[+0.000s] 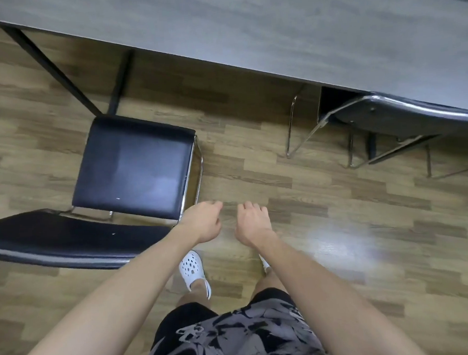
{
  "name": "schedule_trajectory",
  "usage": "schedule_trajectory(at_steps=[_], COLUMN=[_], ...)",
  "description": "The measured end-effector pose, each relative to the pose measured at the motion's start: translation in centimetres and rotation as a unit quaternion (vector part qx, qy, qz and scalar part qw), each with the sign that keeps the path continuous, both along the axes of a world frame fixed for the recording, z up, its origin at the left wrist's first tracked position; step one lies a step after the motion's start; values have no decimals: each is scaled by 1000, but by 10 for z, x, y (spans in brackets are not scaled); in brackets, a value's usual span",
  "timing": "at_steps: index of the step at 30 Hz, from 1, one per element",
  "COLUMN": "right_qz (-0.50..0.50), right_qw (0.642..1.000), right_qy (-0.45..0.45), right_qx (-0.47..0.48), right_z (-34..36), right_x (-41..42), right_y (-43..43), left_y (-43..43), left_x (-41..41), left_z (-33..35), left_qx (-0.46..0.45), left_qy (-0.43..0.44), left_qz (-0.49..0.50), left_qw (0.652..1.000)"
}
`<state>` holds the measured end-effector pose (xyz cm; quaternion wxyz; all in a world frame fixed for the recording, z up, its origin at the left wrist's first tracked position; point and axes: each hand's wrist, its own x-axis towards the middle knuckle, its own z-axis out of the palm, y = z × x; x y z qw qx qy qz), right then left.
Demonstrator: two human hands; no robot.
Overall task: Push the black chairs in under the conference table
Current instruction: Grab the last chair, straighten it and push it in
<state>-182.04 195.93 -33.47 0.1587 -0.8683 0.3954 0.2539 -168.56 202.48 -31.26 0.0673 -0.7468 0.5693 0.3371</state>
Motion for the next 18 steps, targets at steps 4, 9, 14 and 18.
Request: schedule_trajectory(at_steps=[4, 9, 14, 18], right_qz=[-29, -63, -69, -68], right_qw=[1000, 998, 997, 997], right_qy=[8, 24, 21, 36], right_qx=[-5, -19, -13, -13], right_z=[5, 6, 4, 4], right_x=[17, 25, 24, 21], right_y=[25, 44, 48, 50], left_y=[18, 28, 31, 35], left_x=[16, 28, 30, 26], left_z=[-2, -5, -8, -7], left_qx=[9, 6, 9, 13], left_qy=[14, 21, 24, 18], left_qz=[-37, -53, -54, -46], left_qw=[999, 998, 998, 999])
